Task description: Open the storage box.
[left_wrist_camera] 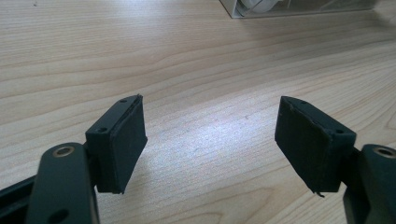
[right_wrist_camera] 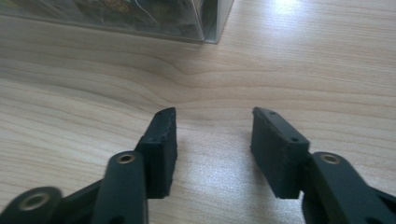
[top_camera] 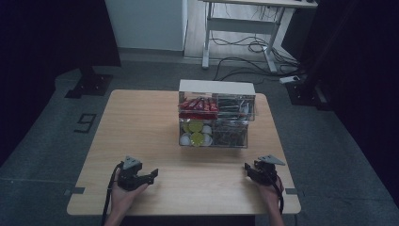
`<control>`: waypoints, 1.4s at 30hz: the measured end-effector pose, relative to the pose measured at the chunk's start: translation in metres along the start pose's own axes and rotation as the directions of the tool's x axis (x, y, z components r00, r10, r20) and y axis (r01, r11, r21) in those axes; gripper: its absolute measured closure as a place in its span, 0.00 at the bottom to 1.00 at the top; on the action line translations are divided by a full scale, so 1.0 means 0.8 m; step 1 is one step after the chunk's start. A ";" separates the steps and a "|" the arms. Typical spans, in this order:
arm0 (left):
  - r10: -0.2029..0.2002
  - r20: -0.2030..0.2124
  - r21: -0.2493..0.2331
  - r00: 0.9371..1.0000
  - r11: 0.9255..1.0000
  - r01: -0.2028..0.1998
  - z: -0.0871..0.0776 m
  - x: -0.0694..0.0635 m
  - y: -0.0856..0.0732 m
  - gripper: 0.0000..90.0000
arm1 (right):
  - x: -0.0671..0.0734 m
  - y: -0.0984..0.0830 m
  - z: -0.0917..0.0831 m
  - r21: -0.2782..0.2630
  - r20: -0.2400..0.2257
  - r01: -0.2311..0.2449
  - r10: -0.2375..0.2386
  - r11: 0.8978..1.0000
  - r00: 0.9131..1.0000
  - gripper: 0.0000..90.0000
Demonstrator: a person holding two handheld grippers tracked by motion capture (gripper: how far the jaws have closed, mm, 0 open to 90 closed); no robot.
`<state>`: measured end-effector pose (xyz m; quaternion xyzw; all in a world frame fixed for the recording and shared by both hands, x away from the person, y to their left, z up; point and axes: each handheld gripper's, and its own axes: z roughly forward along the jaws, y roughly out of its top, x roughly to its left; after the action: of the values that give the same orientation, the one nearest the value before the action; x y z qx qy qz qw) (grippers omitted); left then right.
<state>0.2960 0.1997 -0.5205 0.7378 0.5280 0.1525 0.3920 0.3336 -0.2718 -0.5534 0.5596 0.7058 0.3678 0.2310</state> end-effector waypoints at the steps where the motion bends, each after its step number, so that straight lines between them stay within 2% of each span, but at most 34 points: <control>1: 0.000 -0.001 0.000 1.000 1.000 0.000 0.000 0.000 0.000 0.28 | -0.001 0.000 -0.001 -0.006 -0.003 -0.001 0.001 1.000 1.000 0.62; 4: 0.000 -0.003 -0.002 1.000 1.000 0.000 -0.001 0.000 0.000 0.28 | -0.001 0.000 -0.003 -0.014 -0.008 -0.003 0.003 1.000 1.000 0.68; 7: -0.002 -0.002 -0.010 1.000 1.000 0.002 -0.003 0.001 0.001 0.28 | -0.004 0.004 -0.013 -0.053 -0.016 0.000 -0.001 0.999 1.000 0.79; 12: -0.002 -0.001 -0.014 1.000 1.000 0.002 -0.006 0.001 0.002 0.28 | -0.006 0.007 -0.027 -0.101 -0.030 0.005 -0.008 0.995 1.000 0.88; 15: -0.005 -0.003 -0.018 1.000 1.000 0.005 -0.008 0.003 0.003 0.28 | -0.010 0.008 -0.038 -0.132 -0.068 0.005 -0.014 0.991 0.998 0.95; 25: -0.002 -0.007 -0.017 1.000 1.000 0.002 -0.007 0.001 0.003 0.28 | -0.011 0.014 -0.051 -0.177 -0.099 -0.013 -0.005 0.984 0.995 0.99; 42: 0.006 0.001 -0.002 1.000 1.000 -0.006 -0.002 -0.003 0.001 0.28 | 0.007 0.033 -0.069 -0.238 -0.155 -0.012 -0.026 0.971 0.988 1.00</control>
<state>0.2945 0.1980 -0.5188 0.7389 0.5255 0.1537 0.3926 0.3076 -0.2784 -0.4979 0.4946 0.6744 0.4921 0.2415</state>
